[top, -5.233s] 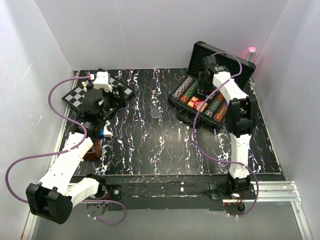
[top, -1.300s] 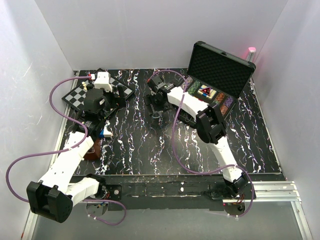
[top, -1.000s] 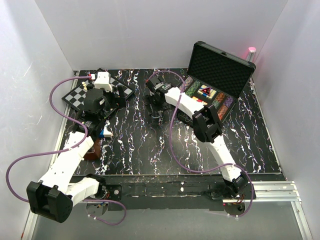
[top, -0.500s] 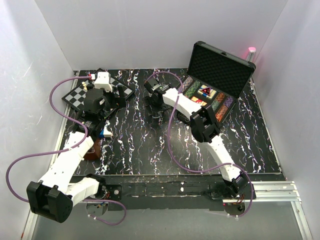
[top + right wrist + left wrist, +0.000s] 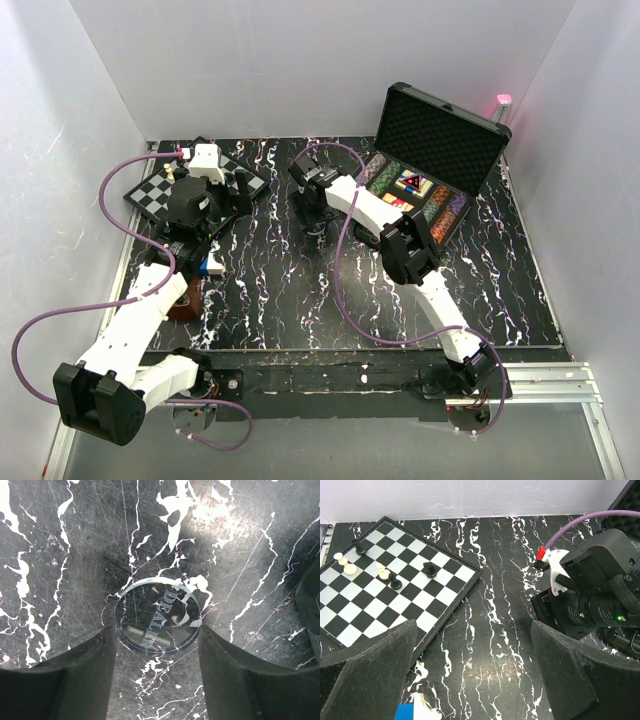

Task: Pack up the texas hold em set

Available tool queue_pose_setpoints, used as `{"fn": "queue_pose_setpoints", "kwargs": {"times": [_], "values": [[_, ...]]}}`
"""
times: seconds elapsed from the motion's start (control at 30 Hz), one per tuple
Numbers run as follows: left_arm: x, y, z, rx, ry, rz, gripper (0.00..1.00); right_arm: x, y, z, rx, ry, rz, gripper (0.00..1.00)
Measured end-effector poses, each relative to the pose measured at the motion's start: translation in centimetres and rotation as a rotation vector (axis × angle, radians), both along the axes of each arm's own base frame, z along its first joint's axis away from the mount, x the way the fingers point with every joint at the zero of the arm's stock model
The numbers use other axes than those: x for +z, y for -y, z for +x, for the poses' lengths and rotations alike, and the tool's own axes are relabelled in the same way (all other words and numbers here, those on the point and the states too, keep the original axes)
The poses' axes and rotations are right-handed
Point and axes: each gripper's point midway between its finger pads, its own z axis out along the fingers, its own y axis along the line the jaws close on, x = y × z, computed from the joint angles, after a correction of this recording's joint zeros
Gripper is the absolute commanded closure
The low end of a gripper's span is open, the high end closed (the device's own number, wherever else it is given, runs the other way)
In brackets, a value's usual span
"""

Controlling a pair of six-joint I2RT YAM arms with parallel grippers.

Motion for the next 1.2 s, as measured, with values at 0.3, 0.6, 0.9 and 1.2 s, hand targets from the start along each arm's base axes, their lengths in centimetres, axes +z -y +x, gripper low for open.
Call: {"fn": "queue_pose_setpoints", "kwargs": {"times": [0.3,0.6,0.9,1.2], "values": [[0.0,0.0,0.0,0.000,0.000,0.000,0.02,0.1,-0.2,0.0,0.012,0.003,0.006,0.99],[0.0,0.0,0.0,0.001,0.000,0.000,0.02,3.2,-0.8,-0.4,0.060,0.017,0.071,0.99],[0.0,0.0,0.0,0.001,0.001,0.000,0.02,12.2,0.4,-0.3,0.077,0.142,0.166,0.99],[0.0,-0.1,0.0,0.003,0.002,0.000,0.02,14.0,8.9,-1.4,-0.012,0.172,0.114,0.99]]}}
